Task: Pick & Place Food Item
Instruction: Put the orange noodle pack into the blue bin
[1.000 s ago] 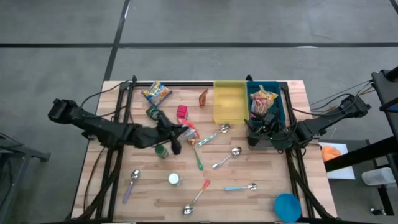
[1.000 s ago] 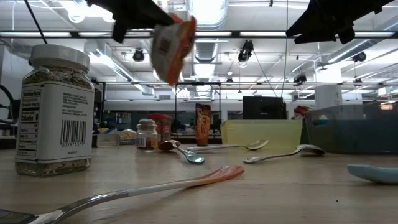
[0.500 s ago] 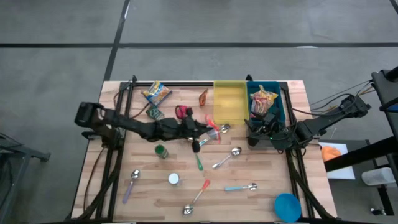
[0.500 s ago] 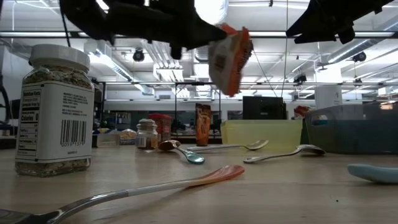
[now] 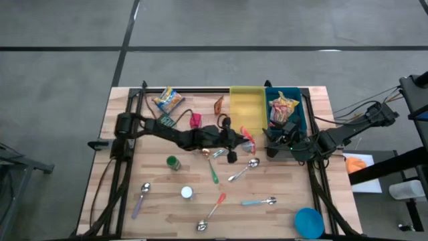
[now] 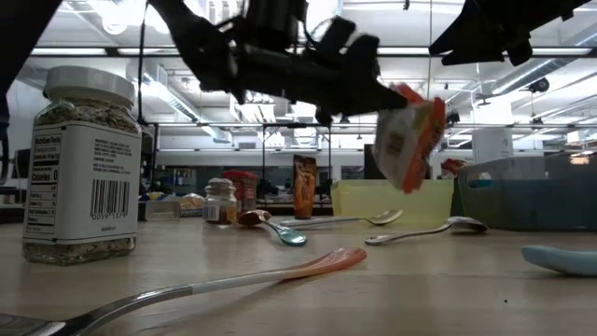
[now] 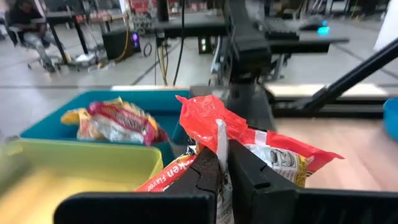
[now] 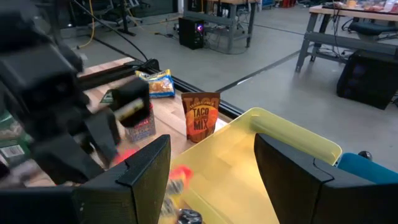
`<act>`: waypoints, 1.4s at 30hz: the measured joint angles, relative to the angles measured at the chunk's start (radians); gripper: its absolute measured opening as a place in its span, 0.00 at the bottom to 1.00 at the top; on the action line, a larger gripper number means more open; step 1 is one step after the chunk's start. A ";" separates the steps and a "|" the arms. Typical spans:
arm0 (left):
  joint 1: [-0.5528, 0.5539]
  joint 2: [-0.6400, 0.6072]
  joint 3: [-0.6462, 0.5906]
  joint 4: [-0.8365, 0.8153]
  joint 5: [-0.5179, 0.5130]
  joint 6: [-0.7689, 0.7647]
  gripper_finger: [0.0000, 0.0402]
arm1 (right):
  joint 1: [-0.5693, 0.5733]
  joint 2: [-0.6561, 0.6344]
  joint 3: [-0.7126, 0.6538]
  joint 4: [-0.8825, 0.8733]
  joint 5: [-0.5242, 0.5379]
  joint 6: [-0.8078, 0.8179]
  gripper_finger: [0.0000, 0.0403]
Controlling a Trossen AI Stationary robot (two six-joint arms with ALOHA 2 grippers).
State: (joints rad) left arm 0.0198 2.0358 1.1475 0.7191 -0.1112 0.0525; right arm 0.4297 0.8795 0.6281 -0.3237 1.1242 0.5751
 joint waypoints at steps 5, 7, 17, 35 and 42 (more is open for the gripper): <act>0.013 0.093 0.081 -0.059 0.000 -0.006 0.03 | 0.000 0.000 0.000 0.000 0.000 0.000 0.57; 0.017 0.118 0.098 -0.070 0.000 -0.012 0.03 | 0.000 0.000 0.000 0.000 0.000 0.000 0.57; 0.027 0.142 0.111 -0.074 0.034 -0.064 0.13 | 0.000 0.000 0.000 0.000 0.000 0.000 0.57; 0.029 0.123 0.111 -0.095 0.034 -0.080 0.74 | 0.000 0.000 0.000 0.000 0.000 0.000 0.57; 0.026 0.039 0.103 -0.149 0.034 -0.080 0.75 | 0.000 0.000 0.000 0.000 0.000 0.000 0.57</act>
State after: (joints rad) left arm 0.0460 2.0744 1.2507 0.5701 -0.0775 -0.0270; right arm 0.4294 0.8799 0.6281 -0.3241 1.1239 0.5751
